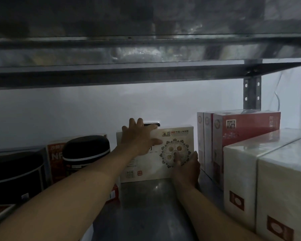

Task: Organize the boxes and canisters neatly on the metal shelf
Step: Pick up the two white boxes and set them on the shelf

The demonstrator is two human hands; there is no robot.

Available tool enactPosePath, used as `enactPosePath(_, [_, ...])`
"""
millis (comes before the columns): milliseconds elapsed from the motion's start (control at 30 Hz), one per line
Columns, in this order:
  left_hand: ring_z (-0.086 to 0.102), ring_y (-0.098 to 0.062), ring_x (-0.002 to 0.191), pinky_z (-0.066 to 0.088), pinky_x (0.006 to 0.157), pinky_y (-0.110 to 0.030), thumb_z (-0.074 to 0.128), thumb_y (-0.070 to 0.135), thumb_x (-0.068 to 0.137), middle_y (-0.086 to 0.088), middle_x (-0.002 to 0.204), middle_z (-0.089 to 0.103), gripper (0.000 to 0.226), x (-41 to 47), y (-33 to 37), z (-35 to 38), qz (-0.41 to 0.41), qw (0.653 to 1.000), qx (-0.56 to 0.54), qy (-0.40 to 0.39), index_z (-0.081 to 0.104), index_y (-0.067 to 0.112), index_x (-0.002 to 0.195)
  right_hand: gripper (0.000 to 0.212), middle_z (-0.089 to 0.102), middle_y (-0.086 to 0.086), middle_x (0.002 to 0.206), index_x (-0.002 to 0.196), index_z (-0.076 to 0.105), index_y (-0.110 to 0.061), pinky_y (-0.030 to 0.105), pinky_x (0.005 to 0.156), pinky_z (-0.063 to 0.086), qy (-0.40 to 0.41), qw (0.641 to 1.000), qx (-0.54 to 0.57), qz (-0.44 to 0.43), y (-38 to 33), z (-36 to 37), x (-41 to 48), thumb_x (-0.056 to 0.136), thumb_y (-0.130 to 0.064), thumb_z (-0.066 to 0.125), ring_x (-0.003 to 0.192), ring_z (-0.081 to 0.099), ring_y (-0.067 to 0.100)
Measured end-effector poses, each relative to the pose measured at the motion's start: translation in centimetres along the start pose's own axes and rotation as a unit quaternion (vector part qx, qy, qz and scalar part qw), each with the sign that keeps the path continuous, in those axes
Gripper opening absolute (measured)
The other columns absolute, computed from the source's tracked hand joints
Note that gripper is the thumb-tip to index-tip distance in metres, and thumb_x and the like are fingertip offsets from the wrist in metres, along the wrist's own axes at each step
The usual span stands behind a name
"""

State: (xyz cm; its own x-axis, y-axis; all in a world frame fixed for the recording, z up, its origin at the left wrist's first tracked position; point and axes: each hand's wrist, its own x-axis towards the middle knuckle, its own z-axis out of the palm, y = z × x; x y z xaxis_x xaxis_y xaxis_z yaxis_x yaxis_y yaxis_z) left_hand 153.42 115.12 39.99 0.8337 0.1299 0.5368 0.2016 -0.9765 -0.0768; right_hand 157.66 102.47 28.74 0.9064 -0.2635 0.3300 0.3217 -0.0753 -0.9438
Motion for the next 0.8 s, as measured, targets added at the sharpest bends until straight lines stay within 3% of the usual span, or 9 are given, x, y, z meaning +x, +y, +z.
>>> enactPosePath(300, [0.032, -0.027, 0.123, 0.033, 0.099, -0.047, 0.043, 0.075, 0.085, -0.005, 0.13, 0.042, 0.072, -0.2, -0.2, 0.0, 0.012, 1.0, 0.014, -0.001, 0.03, 0.04, 0.147, 0.062, 0.055, 0.014, 0.136, 0.143, 0.04, -0.005, 0.049, 0.102, 0.049, -0.003, 1.0, -0.01, -0.005, 0.7, 0.0, 0.5, 0.093, -0.032, 0.065, 0.126, 0.053, 0.032])
enactPosePath(500, [0.04, -0.027, 0.126, 0.036, 0.102, -0.041, 0.051, 0.052, 0.092, -0.006, 0.14, 0.046, 0.06, -2.0, 0.1, -0.9, 0.016, 0.999, -0.049, 0.013, 0.034, 0.033, 0.146, 0.057, 0.05, 0.013, 0.14, 0.142, 0.042, -0.008, 0.054, 0.103, 0.045, -0.006, 0.994, -0.111, -0.015, -0.2, -0.8, -1.0, 0.092, -0.028, 0.063, 0.13, 0.047, 0.031])
enactPosePath(600, [0.038, -0.023, 0.13, 0.035, 0.106, -0.037, 0.054, 0.042, 0.095, -0.004, 0.144, 0.042, 0.057, -4.2, 0.3, -2.3, 0.023, 0.99, -0.135, 0.008, 0.037, 0.028, 0.147, 0.051, 0.054, 0.009, 0.129, 0.137, 0.046, -0.013, 0.043, 0.098, 0.05, -0.04, 0.988, -0.15, -0.007, -1.5, -1.8, -2.8, 0.09, -0.025, 0.063, 0.121, 0.054, 0.026])
enactPosePath(700, [0.04, -0.02, 0.128, 0.038, 0.103, -0.035, 0.058, 0.039, 0.094, -0.002, 0.142, 0.044, 0.056, -6.4, 0.6, -4.7, 0.025, 0.98, -0.195, -0.001, 0.04, 0.028, 0.146, 0.052, 0.057, 0.006, 0.129, 0.135, 0.044, -0.019, 0.041, 0.098, 0.049, -0.121, 0.965, -0.227, -0.041, -1.3, -2.4, -4.8, 0.089, -0.041, 0.053, 0.116, 0.057, 0.023])
enactPosePath(800, [0.048, -0.019, 0.12, 0.043, 0.099, -0.034, 0.06, 0.039, 0.092, -0.001, 0.136, 0.05, 0.054, -9.1, 0.9, -7.0, 0.022, 0.975, -0.219, -0.02, 0.044, 0.03, 0.143, 0.051, 0.051, 0.002, 0.137, 0.141, 0.043, -0.019, 0.035, 0.101, 0.047, -0.209, 0.938, -0.261, -0.088, -2.7, -5.2, -8.2, 0.093, -0.03, 0.058, 0.121, 0.052, 0.02])
